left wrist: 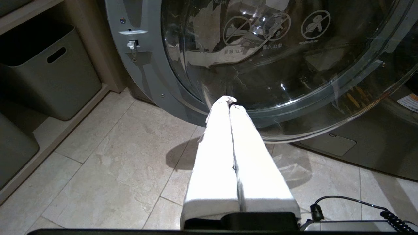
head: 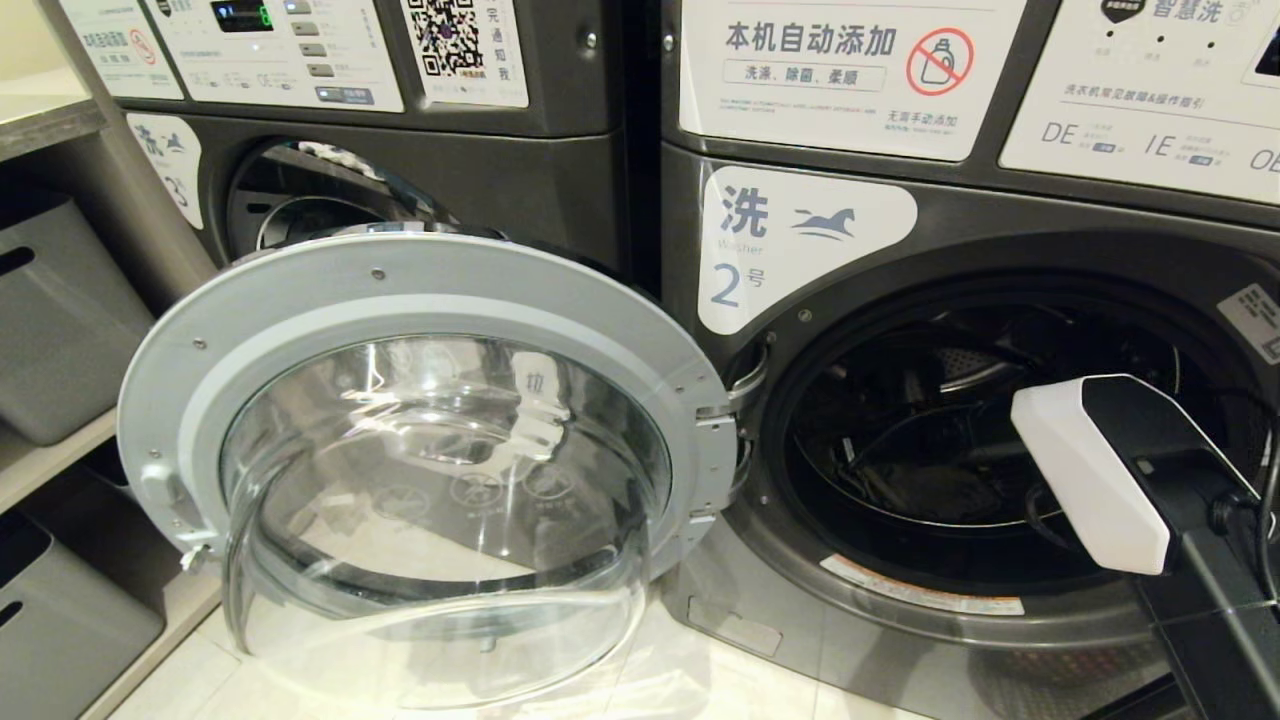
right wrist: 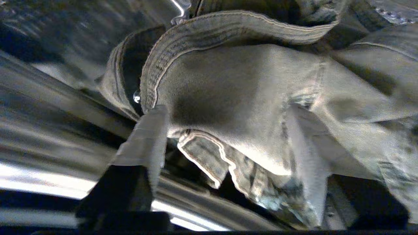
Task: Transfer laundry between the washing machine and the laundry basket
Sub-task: Pick a cloth and place it into the basket
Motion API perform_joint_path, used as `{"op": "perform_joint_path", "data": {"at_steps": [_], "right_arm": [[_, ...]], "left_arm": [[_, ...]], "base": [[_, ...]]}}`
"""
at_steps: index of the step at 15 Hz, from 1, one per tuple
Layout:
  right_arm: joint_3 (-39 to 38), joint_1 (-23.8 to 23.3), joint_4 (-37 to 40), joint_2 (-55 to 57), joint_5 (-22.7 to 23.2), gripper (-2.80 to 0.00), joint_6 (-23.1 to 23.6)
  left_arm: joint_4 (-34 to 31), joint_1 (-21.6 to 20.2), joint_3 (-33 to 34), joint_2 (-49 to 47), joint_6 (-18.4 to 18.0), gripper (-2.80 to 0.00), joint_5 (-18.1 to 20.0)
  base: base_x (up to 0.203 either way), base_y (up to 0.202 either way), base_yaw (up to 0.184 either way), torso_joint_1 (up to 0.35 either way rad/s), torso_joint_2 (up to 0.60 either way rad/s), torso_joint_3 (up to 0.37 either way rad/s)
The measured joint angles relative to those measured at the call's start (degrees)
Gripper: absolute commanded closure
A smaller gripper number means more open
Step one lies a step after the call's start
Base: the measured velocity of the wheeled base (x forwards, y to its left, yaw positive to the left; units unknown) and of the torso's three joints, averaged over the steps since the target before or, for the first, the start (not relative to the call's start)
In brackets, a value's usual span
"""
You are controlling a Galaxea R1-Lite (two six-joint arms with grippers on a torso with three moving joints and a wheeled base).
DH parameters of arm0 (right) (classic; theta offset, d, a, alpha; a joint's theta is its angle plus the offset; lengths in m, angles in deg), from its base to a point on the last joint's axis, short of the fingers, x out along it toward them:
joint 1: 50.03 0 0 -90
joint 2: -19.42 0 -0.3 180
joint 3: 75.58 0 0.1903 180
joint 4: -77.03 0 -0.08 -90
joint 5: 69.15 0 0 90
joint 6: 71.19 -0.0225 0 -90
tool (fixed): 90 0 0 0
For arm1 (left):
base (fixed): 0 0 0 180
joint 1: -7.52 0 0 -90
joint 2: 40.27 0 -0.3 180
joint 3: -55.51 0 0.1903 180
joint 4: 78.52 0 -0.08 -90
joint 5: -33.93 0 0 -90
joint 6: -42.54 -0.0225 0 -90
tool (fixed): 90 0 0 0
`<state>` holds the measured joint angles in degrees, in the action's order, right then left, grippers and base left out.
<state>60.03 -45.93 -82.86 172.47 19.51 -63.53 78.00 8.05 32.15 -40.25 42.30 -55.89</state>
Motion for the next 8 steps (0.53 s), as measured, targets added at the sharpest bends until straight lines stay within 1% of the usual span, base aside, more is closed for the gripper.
{"op": "perform_joint_path", "data": {"at_steps": [6,8], "right_arm": [[0.6,-0.1,-3.1,4.2,-1.0,-2.8,-0.2],[0.6,-0.1,-4.0,5.0,-2.8,-2.8,-0.2]], "left_arm": [[0.0,0.0,0.0,0.0,0.0,0.0,0.0],[0.0,0.0,0.0,0.0,0.0,0.0,0.0]], "base": [[0.0,0.0,0.0,0.0,0.0,0.0],[0.0,0.0,0.0,0.0,0.0,0.0]]}}
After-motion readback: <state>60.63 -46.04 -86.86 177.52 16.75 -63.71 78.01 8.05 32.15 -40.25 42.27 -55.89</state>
